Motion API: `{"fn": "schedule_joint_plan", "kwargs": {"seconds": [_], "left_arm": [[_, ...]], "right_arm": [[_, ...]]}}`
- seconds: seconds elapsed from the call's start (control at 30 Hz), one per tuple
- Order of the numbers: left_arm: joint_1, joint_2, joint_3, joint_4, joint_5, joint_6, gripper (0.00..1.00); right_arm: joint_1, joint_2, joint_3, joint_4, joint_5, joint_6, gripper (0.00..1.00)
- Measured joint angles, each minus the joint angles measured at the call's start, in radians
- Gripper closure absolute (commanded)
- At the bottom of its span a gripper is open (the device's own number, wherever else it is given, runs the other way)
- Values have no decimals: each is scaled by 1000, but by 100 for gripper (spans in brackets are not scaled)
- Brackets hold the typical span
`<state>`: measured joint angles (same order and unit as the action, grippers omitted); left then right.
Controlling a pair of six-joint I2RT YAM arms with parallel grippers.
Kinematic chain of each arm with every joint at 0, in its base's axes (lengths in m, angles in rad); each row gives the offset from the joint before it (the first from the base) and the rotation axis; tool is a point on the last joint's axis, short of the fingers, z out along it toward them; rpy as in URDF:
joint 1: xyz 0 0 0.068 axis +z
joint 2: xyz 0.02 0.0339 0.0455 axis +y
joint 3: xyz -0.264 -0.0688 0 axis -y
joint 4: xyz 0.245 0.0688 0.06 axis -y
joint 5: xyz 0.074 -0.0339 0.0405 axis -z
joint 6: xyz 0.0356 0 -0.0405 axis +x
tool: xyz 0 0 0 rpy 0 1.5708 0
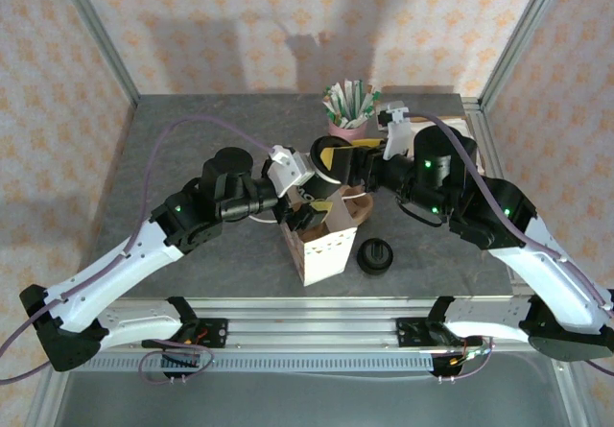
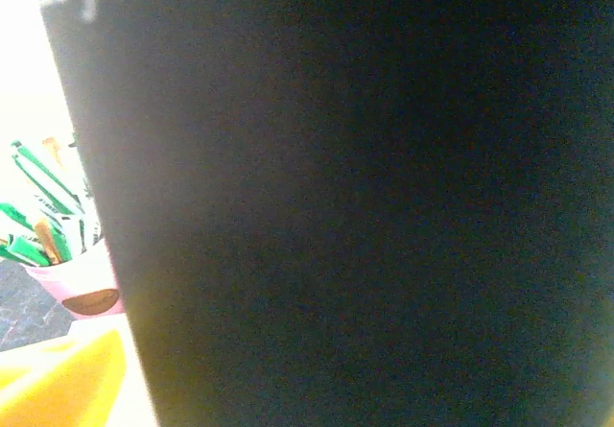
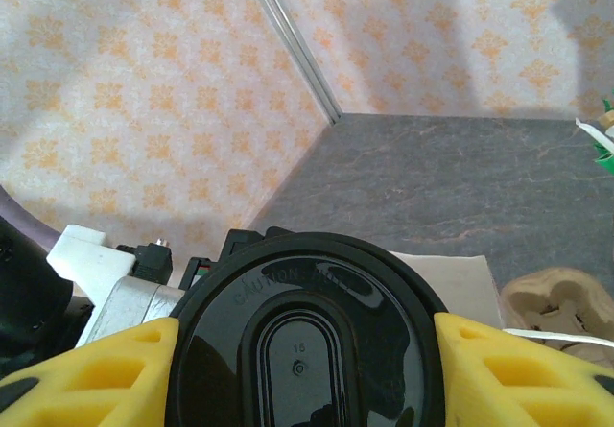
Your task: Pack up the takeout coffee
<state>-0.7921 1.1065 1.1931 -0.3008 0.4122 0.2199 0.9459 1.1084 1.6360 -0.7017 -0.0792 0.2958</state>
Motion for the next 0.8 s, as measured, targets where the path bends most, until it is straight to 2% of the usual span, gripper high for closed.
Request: {"fn": "schedule_joint_plan", "kwargs": {"seconds": [0.33,0.8], "left_arm": [[-6,0,-8,32,0,8,28],[-6,0,-10,17,0,-97,38]], "right_arm": [[-1,-28,-51,49,-6,11,46],[-6,-38,-129,151,8,-1,42]]}}
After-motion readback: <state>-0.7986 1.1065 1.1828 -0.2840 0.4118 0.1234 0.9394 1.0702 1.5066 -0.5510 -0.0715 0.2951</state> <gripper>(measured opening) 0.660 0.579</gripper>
